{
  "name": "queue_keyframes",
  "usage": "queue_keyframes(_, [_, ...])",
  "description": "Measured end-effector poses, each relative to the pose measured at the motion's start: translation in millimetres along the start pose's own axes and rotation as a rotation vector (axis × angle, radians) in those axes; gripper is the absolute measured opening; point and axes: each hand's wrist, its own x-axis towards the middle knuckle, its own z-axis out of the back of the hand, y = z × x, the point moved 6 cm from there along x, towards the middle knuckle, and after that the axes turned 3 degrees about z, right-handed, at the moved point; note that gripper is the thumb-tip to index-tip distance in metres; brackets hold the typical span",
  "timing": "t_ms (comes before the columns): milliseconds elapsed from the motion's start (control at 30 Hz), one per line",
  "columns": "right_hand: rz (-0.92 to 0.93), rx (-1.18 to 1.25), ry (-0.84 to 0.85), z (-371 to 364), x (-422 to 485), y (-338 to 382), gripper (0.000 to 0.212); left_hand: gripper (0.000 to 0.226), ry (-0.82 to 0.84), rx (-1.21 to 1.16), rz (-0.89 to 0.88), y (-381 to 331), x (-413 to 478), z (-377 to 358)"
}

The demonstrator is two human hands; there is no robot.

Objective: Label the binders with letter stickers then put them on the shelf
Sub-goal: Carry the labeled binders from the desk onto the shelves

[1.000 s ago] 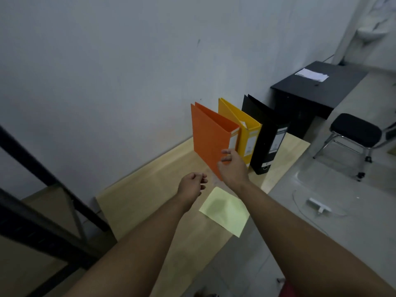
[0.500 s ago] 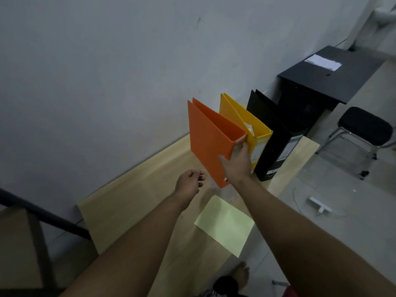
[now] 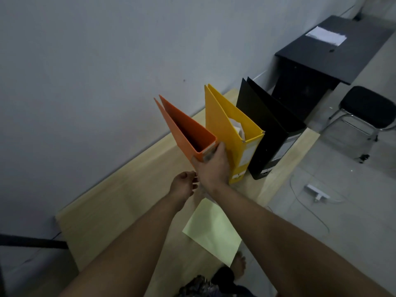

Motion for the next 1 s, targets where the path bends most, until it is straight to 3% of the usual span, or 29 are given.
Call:
queue_keyframes(367, [-0.026,0.140,-0.066,25,-16,26,0.068,0.038,-0.012,0.024,0.116,7,-15,16])
queue_keyframes(533, [0.010,0.224,-0.098,46,-40,60,0.074,0.073,-0.060,0.021,0.183,20,-31,37])
queue_keyframes(667, [0.065,0.324,-0.164,69,-61,87,0.074,0.095,-0.164,-0.080,0.114,27,-45,63])
queue_keyframes(1000, [0.233,0.398,-0.280,136,-118,130,0.061,0.075,0.019,-0.591,-0.145,11,-120,80])
